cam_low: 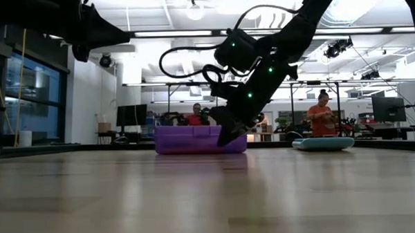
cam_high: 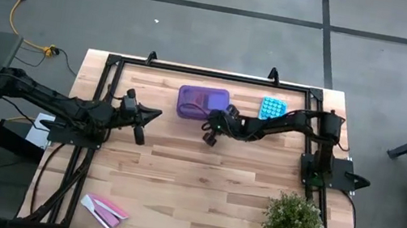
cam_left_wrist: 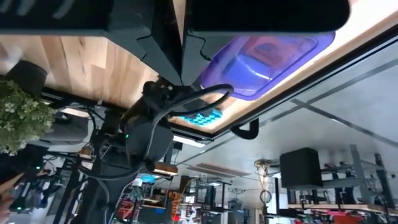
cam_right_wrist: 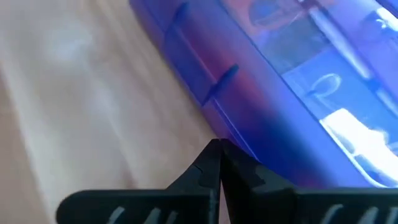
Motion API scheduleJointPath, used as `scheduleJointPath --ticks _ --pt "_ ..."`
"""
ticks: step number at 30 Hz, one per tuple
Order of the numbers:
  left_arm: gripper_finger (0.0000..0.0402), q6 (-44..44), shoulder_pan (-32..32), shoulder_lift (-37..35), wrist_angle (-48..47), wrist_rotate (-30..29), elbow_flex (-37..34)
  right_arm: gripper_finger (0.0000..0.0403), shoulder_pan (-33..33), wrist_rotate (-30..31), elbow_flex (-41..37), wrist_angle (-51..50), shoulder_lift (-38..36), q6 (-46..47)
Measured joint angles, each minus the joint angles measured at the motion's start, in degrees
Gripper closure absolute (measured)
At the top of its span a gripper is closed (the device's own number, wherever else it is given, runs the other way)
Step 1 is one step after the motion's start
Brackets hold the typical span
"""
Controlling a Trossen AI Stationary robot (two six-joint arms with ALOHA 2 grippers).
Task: Pack school essentials
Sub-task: Close the violet supply box, then return to Home Position
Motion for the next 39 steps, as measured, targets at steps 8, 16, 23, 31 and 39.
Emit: scheduleJointPath --ticks 8,16,23,31,39 --pt "0.0401 1.98 -0.29 -2.08 -0.59 -3.14 0.02 0.0403 1.82 -4.27 -4.21 4.65 -4.03 -4.99" --pt "0.0401 2.92 -0.71 -6.73 5.01 2.63 -4.25 0.0403 6.18 -11.76 -28.38 35.84 -22.96 -2.54" --pt "0.0401 3.73 1.9 -11.28 3.09 2.3 -6.72 0.0403 6.66 -11.99 -33.24 32.89 -40.05 -4.87" --pt "0.0401 -0.52 2.45 -18.33 -15.28 2.05 -2.34 0.0403 5.39 -6.92 -33.24 21.94 -57.11 -7.29" --pt "0.0401 0.41 0.92 -22.68 -17.35 4.71 -2.67 0.0403 5.39 -8.06 -33.24 20.14 -61.13 -7.11"
